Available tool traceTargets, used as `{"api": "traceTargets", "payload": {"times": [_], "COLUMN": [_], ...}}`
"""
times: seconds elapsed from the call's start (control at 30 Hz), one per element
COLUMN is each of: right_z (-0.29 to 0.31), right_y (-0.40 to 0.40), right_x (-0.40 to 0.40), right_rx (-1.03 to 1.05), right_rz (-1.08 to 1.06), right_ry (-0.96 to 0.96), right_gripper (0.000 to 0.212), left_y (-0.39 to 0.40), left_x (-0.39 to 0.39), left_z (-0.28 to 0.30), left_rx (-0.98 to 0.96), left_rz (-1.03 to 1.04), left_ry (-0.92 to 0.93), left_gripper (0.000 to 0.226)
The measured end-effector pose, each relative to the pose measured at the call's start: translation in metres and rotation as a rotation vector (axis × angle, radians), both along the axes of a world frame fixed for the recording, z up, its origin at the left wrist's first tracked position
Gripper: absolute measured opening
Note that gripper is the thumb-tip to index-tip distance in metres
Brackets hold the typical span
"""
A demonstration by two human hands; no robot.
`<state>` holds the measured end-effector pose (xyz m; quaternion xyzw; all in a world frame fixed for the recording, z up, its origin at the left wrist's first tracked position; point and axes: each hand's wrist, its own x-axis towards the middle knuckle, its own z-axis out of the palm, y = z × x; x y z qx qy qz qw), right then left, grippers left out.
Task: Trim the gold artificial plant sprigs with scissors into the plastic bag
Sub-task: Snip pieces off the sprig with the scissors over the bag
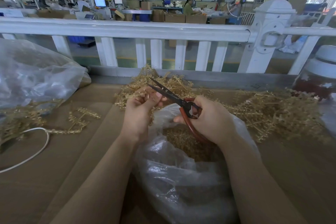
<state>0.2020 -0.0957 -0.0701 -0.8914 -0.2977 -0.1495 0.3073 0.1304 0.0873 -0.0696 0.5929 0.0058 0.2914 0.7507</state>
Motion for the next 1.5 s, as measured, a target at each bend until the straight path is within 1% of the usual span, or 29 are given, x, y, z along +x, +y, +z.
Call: {"api": "traceTargets", "payload": {"times": [0.1, 0.2, 0.33, 0.57, 0.67, 0.77, 1.0, 1.07, 1.13, 1.37, 1.5], "right_z": [0.0, -0.001, 0.0, 0.0, 0.002, 0.003, 0.004, 0.004, 0.004, 0.004, 0.007], "right_y": [0.0, 0.0, 0.001, 0.001, 0.002, 0.001, -0.002, -0.002, -0.002, -0.005, -0.007], "right_x": [0.0, 0.0, -0.001, -0.003, -0.005, -0.005, -0.001, -0.001, 0.0, 0.0, -0.001], "right_rx": [-0.002, -0.022, -0.027, 0.019, 0.018, 0.01, -0.099, -0.1, -0.093, -0.056, -0.075], "right_rz": [0.001, 0.008, 0.012, 0.018, 0.018, 0.022, 0.033, 0.037, 0.039, 0.045, 0.083], "right_ry": [-0.008, -0.032, -0.038, -0.035, -0.01, 0.012, -0.034, -0.052, -0.054, -0.02, 0.016], "right_gripper": [0.059, 0.061, 0.062, 0.054, 0.059, 0.062, 0.075, 0.076, 0.078, 0.078, 0.068], "left_y": [0.002, 0.001, 0.0, 0.0, 0.001, 0.001, 0.002, 0.002, 0.001, 0.005, 0.009], "left_x": [-0.002, -0.002, -0.002, -0.003, -0.004, -0.005, -0.009, -0.009, -0.009, -0.007, -0.008], "left_z": [0.002, 0.004, 0.006, 0.007, 0.007, 0.008, 0.012, 0.011, 0.011, 0.009, 0.01], "left_rx": [0.01, 0.063, 0.101, 0.098, 0.108, 0.122, 0.237, 0.267, 0.264, 0.231, 0.245], "left_rz": [-0.013, -0.042, -0.058, -0.077, -0.047, -0.046, -0.063, -0.052, -0.043, -0.093, -0.139], "left_ry": [0.0, 0.007, -0.011, 0.004, 0.029, 0.003, 0.021, 0.039, 0.054, 0.061, 0.048], "left_gripper": [0.008, 0.008, 0.021, 0.023, 0.026, 0.022, 0.015, 0.027, 0.03, 0.014, 0.012]}}
